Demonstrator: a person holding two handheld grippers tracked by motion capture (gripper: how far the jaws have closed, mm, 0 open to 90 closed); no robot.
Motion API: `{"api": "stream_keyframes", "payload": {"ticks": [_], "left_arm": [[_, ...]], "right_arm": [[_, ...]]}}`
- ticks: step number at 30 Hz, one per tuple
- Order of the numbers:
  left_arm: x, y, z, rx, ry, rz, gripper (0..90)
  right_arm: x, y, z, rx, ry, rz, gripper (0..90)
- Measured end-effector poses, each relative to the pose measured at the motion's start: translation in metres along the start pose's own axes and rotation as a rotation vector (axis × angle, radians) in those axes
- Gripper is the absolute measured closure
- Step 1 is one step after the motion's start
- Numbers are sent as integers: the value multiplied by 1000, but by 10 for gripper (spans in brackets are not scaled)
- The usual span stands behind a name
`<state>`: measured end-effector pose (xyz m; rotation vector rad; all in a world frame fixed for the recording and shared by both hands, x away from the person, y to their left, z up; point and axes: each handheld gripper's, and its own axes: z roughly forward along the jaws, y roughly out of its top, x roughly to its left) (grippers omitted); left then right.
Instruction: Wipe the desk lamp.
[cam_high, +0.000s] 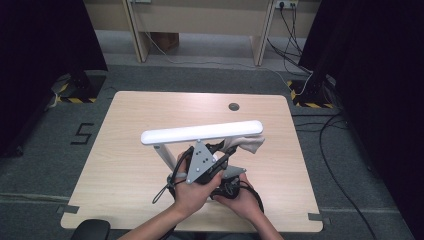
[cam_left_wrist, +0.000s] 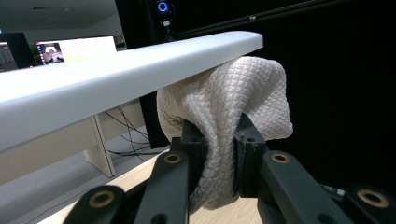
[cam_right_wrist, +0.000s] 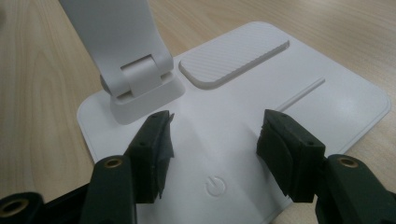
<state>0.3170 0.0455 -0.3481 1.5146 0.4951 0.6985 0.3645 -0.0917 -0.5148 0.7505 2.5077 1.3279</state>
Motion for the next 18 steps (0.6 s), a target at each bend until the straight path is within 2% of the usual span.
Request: {"api": "stream_keyframes", "payload": {"ticks": [18], "left_arm": [[14, -3, -20, 1, 36, -6, 777]], "right_arm": [[0, 0, 0, 2, 0, 0, 438]]}}
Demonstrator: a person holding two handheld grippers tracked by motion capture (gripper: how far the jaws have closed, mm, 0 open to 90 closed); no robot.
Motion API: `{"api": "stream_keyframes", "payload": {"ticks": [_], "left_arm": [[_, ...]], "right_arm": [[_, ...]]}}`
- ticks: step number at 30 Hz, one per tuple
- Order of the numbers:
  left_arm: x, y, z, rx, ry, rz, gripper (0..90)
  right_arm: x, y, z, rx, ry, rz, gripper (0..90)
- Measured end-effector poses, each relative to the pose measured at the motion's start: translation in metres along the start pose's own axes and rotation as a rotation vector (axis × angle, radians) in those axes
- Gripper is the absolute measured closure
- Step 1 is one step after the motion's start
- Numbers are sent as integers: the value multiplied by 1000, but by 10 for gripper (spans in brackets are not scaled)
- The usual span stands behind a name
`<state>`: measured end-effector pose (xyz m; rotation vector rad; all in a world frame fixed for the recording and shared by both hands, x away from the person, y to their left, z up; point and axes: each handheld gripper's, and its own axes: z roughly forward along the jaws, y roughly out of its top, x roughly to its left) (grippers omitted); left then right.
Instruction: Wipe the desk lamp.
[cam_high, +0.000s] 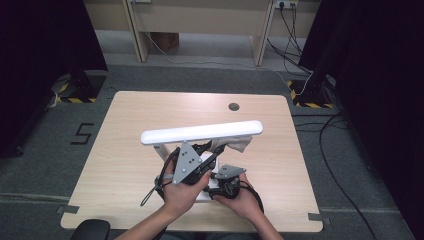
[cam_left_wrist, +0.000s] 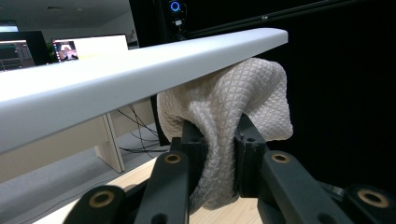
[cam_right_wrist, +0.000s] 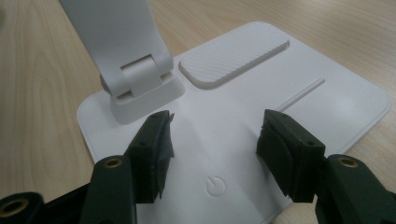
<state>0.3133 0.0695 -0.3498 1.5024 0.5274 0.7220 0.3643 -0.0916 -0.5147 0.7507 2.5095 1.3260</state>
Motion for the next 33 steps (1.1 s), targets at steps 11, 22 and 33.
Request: {"api": "stream_keyframes", "payload": {"ticks": [11, 22, 33], "left_arm": [[9, -2, -15, 0, 4, -3, 776], [20, -5, -36, 3, 45, -20, 777], [28, -6, -52, 1, 68, -43, 777]], "right_arm": [[0, 0, 0, -1, 1, 0, 438], [0, 0, 0, -1, 0, 0, 438], [0, 0, 0, -2, -2, -1, 439]]}}
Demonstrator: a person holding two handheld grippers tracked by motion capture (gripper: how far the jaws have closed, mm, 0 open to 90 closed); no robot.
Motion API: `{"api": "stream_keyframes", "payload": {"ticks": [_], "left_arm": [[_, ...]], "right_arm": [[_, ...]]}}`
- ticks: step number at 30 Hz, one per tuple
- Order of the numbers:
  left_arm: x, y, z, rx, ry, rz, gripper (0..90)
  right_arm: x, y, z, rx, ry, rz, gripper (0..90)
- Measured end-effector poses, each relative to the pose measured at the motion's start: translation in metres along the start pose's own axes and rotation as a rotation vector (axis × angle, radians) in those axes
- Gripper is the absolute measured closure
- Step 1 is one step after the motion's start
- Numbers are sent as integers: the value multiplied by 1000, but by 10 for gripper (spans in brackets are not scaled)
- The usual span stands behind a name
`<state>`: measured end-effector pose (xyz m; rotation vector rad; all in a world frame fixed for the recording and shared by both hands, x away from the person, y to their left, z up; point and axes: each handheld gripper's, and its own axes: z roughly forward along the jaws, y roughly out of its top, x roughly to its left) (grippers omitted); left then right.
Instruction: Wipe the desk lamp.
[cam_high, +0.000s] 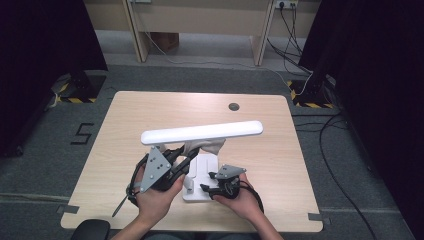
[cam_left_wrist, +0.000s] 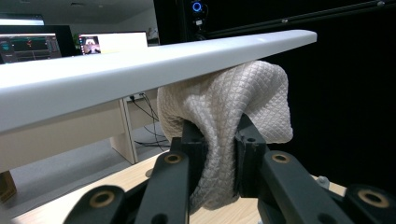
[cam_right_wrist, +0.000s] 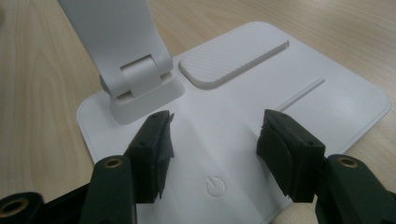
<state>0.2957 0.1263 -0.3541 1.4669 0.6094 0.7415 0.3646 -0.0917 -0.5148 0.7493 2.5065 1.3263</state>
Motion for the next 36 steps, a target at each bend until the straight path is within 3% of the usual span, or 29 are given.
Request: {"api": "stream_keyframes", "payload": {"ticks": [9, 29, 36], "left_arm": [[6, -1, -11, -2, 32, -17, 777], [17, -3, -31, -3, 60, -16, 777], [16, -3, -36, 3, 67, -35, 777]], "right_arm": [[0, 0, 0, 0, 0, -1, 438], [0, 0, 0, 0, 3, 0, 438], [0, 0, 0, -1, 2, 0, 439]]}}
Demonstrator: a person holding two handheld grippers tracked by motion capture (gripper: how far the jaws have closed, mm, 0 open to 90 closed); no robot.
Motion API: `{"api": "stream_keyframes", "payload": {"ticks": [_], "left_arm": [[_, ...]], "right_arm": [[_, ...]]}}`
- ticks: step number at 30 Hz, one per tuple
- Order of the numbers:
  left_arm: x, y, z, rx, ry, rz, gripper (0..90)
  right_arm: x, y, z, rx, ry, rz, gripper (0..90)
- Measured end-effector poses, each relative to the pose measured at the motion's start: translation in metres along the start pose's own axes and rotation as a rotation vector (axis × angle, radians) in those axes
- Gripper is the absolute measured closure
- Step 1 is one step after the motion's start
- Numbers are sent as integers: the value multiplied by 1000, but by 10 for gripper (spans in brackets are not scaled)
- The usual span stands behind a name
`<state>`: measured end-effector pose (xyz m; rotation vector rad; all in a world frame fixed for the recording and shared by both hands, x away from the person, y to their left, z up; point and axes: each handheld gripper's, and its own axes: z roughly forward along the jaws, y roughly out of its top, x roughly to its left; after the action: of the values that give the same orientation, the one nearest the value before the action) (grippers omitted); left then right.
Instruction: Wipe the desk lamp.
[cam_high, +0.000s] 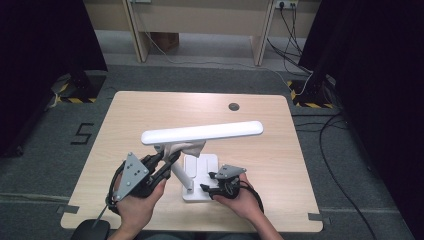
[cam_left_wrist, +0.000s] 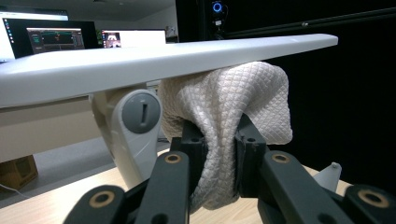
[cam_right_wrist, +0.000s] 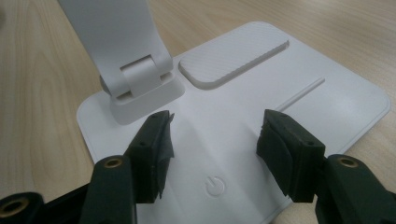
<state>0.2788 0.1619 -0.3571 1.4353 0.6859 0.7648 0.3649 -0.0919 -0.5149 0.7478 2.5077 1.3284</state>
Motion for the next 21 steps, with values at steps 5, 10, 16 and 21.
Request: {"api": "stream_keyframes", "payload": {"ticks": [5, 10, 16, 21], "left_arm": [[1, 0, -4, 2, 0, -4, 777], [3, -1, -11, 9, -9, -10, 777], [3, 0, -23, 19, -29, -7, 776], [4, 0, -32, 14, -36, 15, 776]], "right_arm": [[0, 0, 0, 0, 1, 0, 438], [0, 0, 0, 0, 0, 0, 439], [0, 0, 0, 1, 1, 2, 438], [0, 0, 0, 1, 1, 2, 438]]}}
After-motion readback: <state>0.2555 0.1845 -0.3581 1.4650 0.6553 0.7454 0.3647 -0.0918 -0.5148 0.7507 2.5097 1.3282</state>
